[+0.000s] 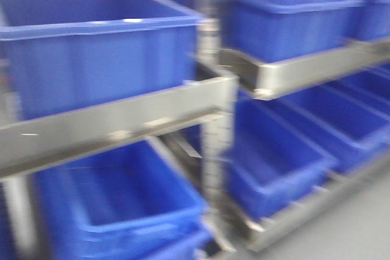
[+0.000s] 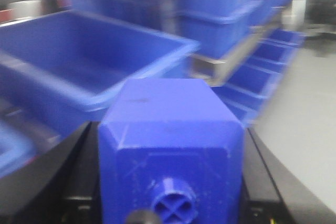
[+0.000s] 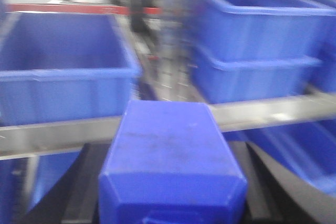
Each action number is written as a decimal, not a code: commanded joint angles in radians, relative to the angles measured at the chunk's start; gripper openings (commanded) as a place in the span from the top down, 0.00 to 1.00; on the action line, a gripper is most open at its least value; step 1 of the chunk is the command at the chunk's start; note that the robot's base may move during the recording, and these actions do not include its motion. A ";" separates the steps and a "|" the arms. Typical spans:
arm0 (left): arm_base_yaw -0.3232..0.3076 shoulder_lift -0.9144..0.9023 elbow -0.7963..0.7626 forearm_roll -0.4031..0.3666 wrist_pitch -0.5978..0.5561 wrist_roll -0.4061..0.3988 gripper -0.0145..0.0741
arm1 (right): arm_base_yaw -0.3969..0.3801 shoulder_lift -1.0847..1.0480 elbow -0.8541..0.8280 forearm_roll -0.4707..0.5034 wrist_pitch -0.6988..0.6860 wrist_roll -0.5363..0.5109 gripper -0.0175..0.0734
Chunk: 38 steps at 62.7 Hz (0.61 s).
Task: Pick and sort blue part to right shelf
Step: 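Stop the base facing the blue bins on the shelf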
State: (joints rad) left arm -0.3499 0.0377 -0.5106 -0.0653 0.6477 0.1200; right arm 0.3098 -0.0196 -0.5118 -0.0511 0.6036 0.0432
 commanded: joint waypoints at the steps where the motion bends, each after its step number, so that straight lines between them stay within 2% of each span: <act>1: -0.008 0.019 -0.024 -0.006 -0.088 -0.003 0.52 | -0.002 0.018 -0.030 -0.007 -0.094 -0.007 0.52; 30: -0.008 0.019 -0.024 -0.006 -0.088 -0.003 0.52 | -0.002 0.018 -0.030 -0.007 -0.094 -0.007 0.52; 38: 0.009 0.019 -0.024 -0.006 -0.088 -0.003 0.52 | -0.002 0.018 -0.030 -0.007 -0.094 -0.007 0.52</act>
State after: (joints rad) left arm -0.3499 0.0377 -0.5106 -0.0653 0.6477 0.1200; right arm 0.3098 -0.0196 -0.5118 -0.0511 0.6036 0.0432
